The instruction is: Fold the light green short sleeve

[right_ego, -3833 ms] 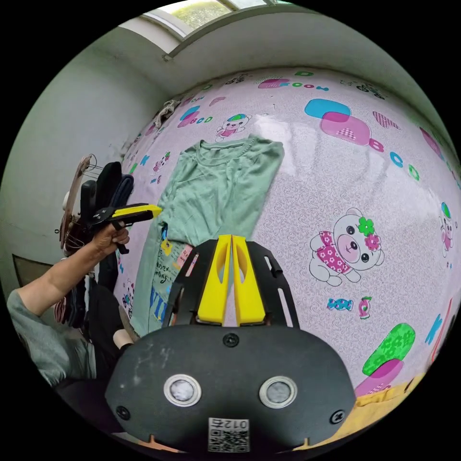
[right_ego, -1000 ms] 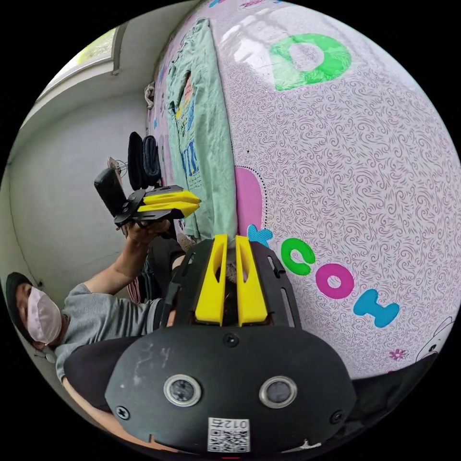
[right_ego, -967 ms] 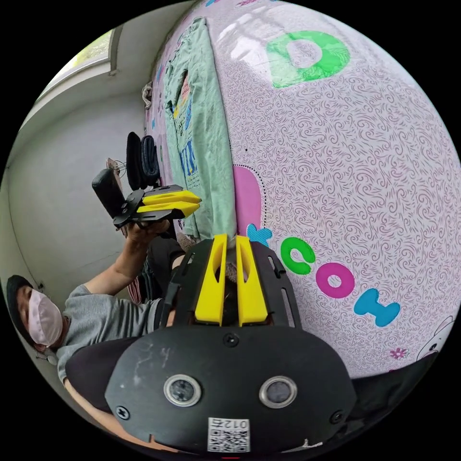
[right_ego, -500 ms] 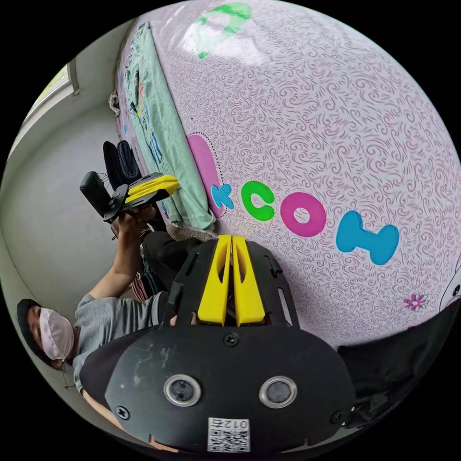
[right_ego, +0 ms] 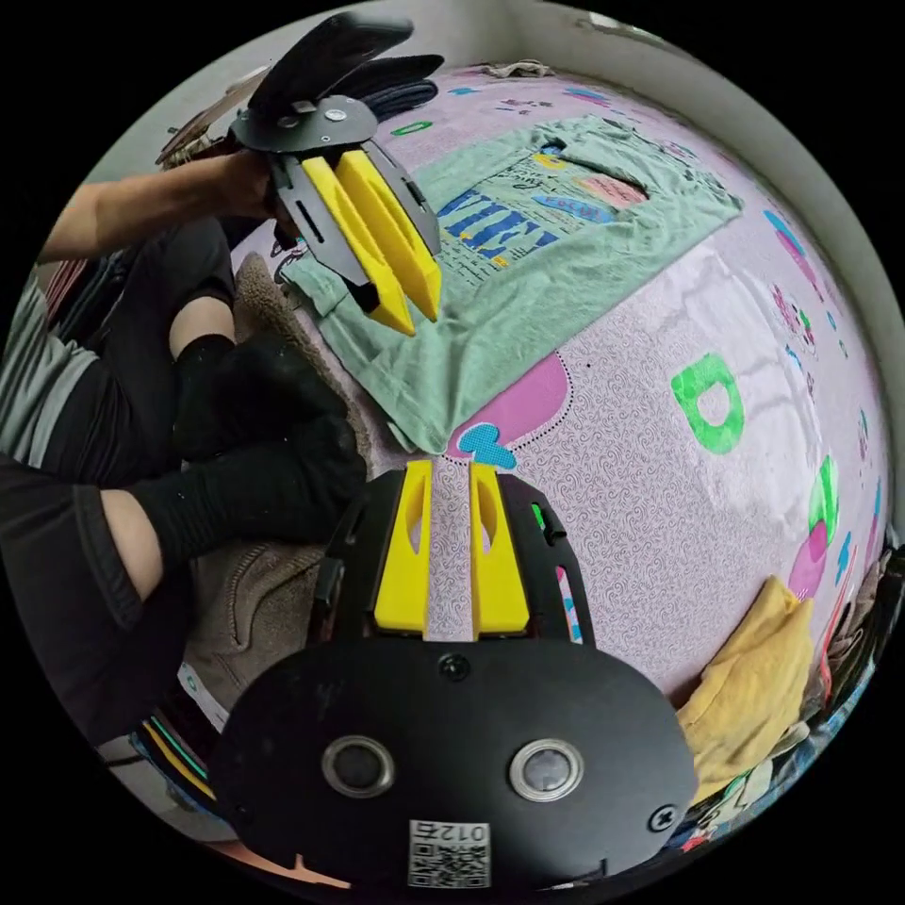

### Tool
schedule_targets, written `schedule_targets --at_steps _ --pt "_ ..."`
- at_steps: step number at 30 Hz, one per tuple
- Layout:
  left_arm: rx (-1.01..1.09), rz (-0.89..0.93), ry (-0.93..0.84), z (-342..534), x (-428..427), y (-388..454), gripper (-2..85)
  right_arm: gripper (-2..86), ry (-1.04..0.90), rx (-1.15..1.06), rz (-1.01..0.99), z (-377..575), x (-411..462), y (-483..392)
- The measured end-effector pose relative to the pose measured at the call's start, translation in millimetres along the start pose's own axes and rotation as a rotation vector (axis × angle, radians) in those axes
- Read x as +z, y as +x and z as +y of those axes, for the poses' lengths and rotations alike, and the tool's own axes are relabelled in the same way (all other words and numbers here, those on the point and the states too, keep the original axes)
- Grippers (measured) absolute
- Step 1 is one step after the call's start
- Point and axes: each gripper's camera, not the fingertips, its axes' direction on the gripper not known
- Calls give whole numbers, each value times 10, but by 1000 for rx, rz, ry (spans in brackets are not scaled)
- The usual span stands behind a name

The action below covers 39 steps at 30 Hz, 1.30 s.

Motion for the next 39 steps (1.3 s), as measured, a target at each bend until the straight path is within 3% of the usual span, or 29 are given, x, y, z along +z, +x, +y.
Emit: schedule_targets --at_steps 12,16,22,26,39 --pt "79 -37 -81 167 540 200 44 27 -55 -191 84 362 634 -560" --pt "114 -67 -72 190 566 330 54 5 -31 -87 -1 283 402 -385" --pt "130 -190 -85 216 674 486 29 3 -12 219 -365 -31 6 316" --pt "30 -192 -66 284 684 333 5 12 38 353 -530 23 -222 705" --pt "-61 -172 -31 415 520 -39 0 58 121 275 -449 -231 -1114 956"
